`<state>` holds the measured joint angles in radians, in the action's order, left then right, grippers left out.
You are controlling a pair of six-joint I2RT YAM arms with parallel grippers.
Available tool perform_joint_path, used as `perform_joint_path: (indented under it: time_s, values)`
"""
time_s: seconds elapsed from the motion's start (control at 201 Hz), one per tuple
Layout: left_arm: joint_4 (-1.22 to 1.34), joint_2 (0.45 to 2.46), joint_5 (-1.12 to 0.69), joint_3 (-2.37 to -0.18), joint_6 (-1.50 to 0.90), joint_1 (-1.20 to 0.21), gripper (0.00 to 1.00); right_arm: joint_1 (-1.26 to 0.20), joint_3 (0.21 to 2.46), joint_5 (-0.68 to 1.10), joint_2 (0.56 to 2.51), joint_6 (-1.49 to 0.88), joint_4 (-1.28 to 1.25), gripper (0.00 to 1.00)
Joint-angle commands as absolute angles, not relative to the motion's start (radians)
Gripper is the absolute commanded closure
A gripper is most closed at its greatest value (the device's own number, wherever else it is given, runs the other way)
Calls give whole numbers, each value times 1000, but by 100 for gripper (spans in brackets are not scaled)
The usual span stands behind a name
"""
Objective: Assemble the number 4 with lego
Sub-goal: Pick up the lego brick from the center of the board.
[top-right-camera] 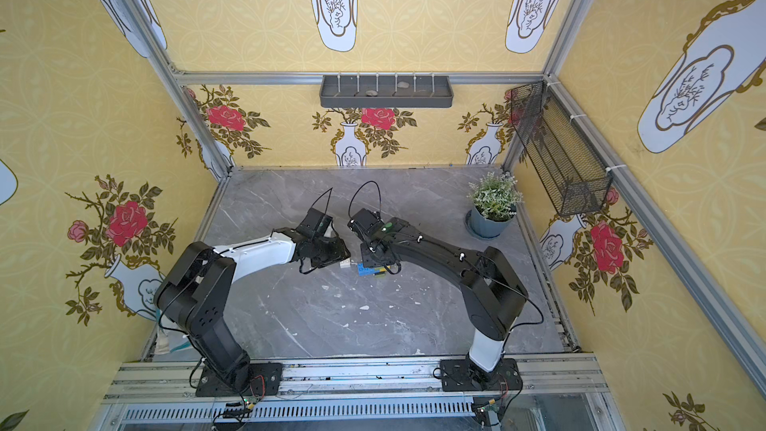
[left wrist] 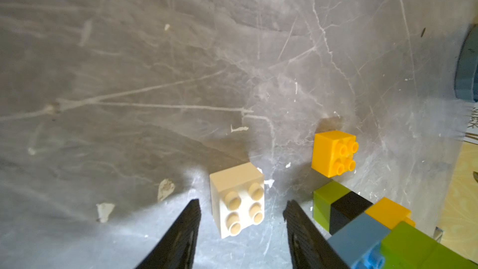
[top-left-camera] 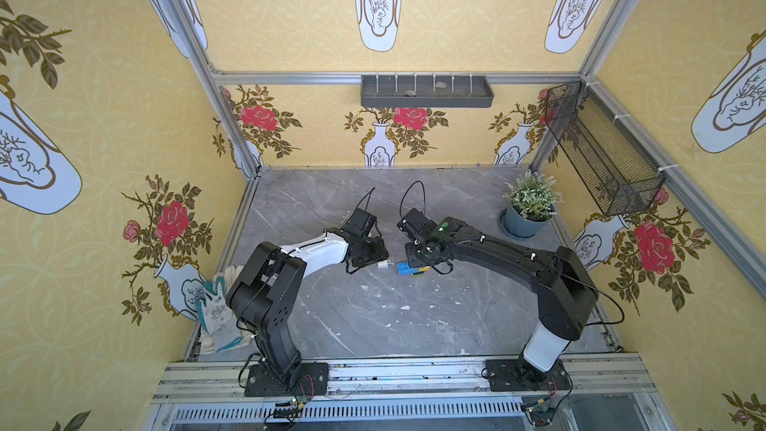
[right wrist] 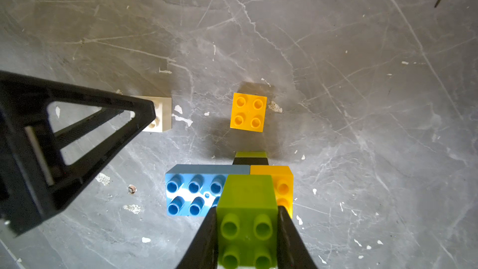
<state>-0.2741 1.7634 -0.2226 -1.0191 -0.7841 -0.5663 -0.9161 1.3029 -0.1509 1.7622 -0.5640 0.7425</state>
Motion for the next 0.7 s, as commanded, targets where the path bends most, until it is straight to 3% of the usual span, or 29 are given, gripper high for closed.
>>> perform_joint_path:
  time_s: [0.0, 0.289, 0.697]
  values:
    - [-345, 1794, -192, -1046, -750, -577, 46, -919, 1266, -51, 1787, -574, 933, 83]
    - [-391, 1833, -165, -1100, -735, -594, 48, -920, 1249, -47, 1771, -576, 912, 82]
    - [-422, 1851, -142, -1118, -723, -601, 65, -917, 1261, -49, 1770, -573, 906, 80]
